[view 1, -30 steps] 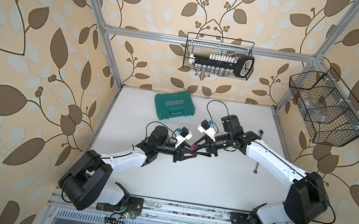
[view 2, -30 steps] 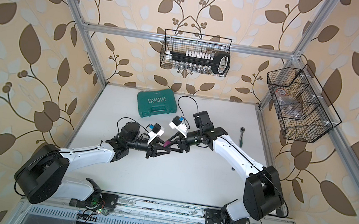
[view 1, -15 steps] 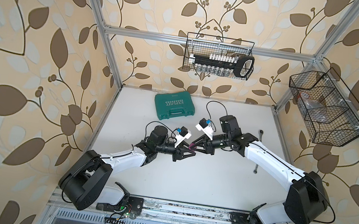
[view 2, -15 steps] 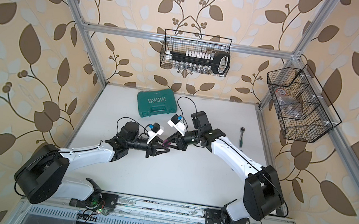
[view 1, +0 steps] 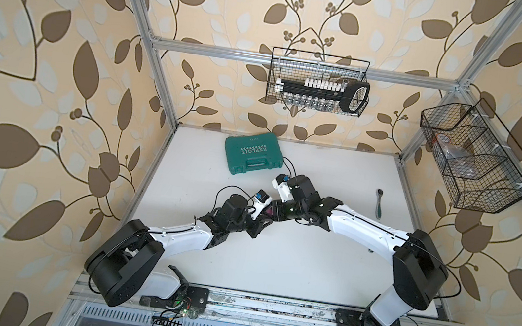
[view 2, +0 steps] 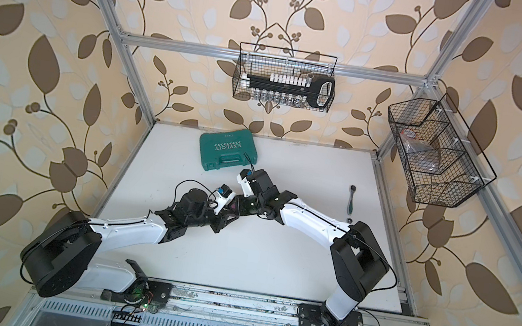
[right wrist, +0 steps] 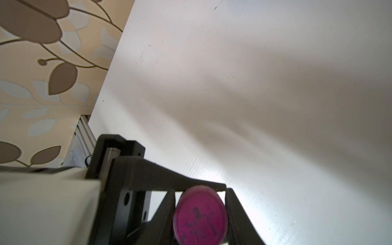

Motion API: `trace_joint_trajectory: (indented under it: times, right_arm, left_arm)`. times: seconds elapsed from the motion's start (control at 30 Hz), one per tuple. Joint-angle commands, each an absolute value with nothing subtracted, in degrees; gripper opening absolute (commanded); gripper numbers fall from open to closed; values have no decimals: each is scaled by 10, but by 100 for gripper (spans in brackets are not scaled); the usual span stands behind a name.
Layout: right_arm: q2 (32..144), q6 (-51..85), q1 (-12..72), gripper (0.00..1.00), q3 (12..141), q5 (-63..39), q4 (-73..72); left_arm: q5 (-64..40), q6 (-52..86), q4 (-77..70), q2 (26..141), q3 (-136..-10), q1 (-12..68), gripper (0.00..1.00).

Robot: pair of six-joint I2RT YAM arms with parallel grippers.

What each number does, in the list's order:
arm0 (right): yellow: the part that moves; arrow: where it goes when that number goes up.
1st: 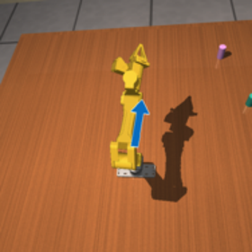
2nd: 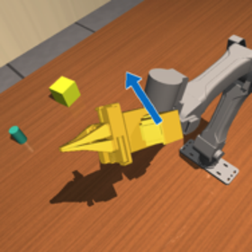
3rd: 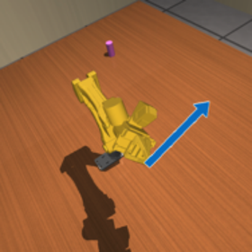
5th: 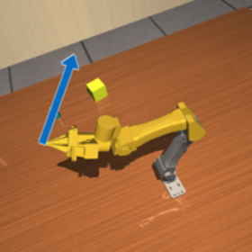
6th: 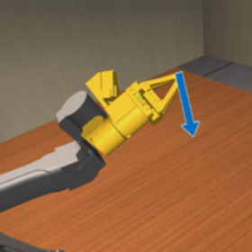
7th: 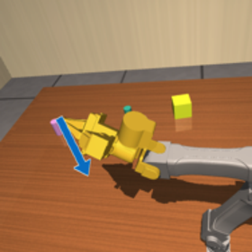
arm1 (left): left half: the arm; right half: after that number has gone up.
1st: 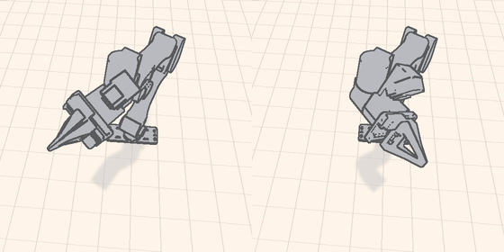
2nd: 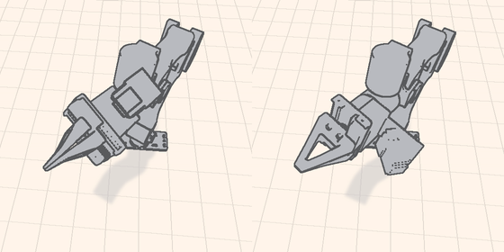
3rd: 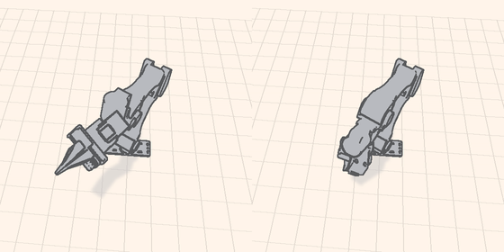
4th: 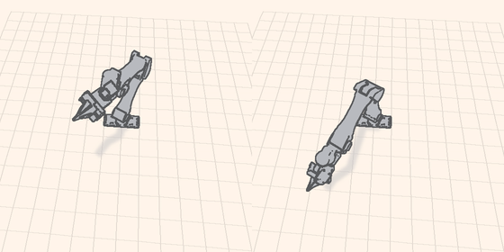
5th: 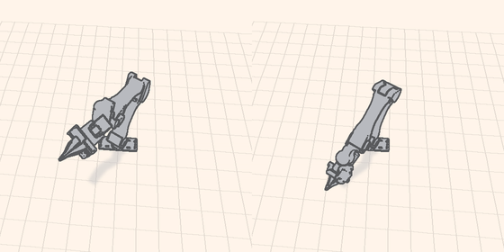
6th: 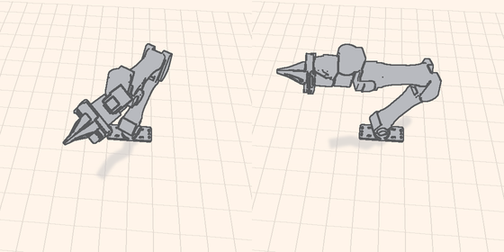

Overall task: Close the paint jar lid
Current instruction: Screw the lid onto the paint jar.

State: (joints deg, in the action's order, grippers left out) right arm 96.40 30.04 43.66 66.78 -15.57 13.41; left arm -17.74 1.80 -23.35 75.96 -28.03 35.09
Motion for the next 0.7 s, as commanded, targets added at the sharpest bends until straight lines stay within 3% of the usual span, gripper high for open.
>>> trace_joint_trajectory:
  times: [0.0,0.23,0.43,0.5,0.67]
  right_arm:
    - [927,332,453,45,657,-194,95]
    - [789,213,339,67,607,-278,191]
    - [759,45,231,70,609,-463,256]
    - [764,-30,222,70,609,-533,260]
    - [802,-90,221,70,634,-597,273]
  left_arm:
    - [-228,-10,-370,729,-308,379,0]
    - [-344,19,-371,706,-291,305,0]
    - [-497,64,-399,739,-313,286,0]
    - [-546,91,-426,760,-323,286,0]
    - [-587,100,-419,770,-333,287,0]
